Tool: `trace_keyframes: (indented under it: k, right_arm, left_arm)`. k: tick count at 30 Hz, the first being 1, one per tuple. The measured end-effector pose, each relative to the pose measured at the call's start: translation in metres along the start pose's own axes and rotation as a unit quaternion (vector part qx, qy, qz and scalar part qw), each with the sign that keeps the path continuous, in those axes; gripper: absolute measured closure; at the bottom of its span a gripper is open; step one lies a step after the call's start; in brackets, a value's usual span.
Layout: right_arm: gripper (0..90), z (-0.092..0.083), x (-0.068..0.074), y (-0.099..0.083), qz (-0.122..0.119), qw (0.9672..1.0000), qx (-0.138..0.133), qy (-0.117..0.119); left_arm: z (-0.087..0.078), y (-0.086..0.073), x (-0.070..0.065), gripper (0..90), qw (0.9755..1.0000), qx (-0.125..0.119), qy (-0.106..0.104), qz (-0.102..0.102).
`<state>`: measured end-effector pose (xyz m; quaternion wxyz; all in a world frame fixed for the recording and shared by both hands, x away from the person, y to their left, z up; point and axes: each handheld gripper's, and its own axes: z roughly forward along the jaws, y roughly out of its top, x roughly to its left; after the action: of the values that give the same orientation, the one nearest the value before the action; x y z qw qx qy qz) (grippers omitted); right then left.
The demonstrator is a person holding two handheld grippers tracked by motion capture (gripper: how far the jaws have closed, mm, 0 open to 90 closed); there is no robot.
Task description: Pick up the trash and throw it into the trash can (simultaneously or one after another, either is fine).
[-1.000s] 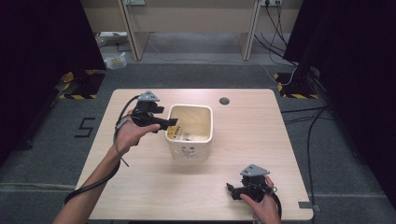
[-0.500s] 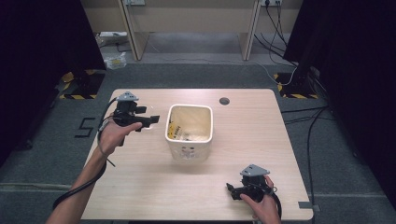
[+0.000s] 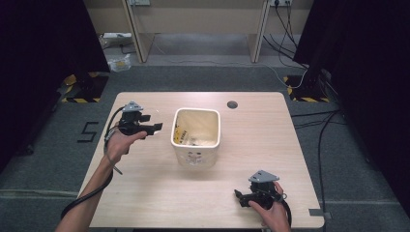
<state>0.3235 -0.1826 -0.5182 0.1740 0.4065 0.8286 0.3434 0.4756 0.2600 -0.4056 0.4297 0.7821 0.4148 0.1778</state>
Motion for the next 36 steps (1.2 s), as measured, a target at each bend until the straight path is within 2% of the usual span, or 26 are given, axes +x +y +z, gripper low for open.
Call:
trace_keyframes:
  k: [11, 15, 22, 27, 36]
  right_arm:
    - [6.8, 0.0, 0.0, 0.0, 0.0, 1.0, 0.0, 0.0]
    - [6.8, 0.0, 0.0, 0.0, 0.0, 1.0, 0.002, 0.0]
    - [6.8, 0.0, 0.0, 0.0, 0.0, 1.0, 0.001, 0.0]
    - [6.8, 0.0, 0.0, 0.0, 0.0, 1.0, 0.001, 0.0]
    - [6.7, 0.0, 0.0, 0.0, 0.0, 1.0, 0.0, 0.0]
  left_arm:
    - [0.012, -0.004, 0.013, 34.5, 0.9999, -0.004, 0.016, -0.002]
    - [0.018, -0.002, 0.019, 36.7, 0.9997, 0.002, 0.026, 0.0]
    - [0.024, -0.005, 0.022, 46.2, 0.9994, 0.01, 0.032, 0.007]
    - [0.03, -0.005, 0.024, 50.9, 0.9988, 0.012, 0.045, 0.015]
    - [0.04, -0.008, 0.028, 56.3, 0.9977, 0.022, 0.062, 0.019]
